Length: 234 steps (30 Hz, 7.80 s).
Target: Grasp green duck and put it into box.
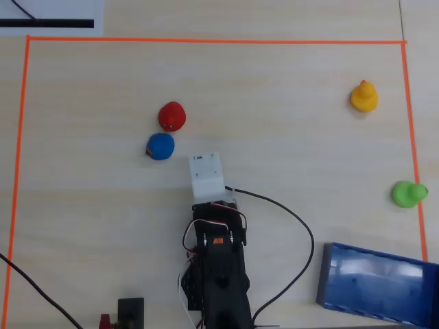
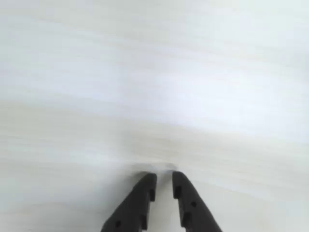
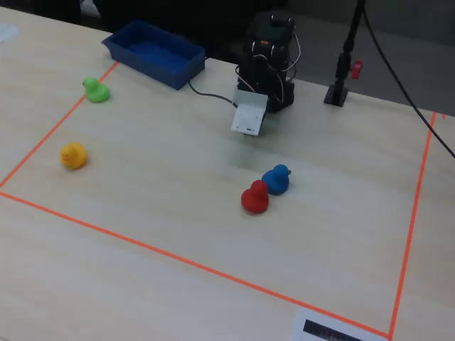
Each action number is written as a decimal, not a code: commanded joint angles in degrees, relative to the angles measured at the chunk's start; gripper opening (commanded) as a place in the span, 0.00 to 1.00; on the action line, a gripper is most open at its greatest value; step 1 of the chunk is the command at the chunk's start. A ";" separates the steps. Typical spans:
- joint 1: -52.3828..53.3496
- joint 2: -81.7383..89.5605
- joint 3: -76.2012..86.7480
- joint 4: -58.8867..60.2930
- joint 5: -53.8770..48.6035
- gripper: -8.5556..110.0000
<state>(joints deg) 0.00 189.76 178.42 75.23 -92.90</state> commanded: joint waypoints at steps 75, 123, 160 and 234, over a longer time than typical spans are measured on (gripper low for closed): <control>4.13 -15.64 -18.81 -1.05 6.77 0.08; 70.49 -119.18 -90.18 -75.32 5.27 0.30; 76.03 -123.57 -84.11 -73.56 -2.99 0.37; 99.76 -67.68 -46.23 -48.78 -13.71 0.07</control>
<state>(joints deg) 98.53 119.09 131.57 28.92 -105.03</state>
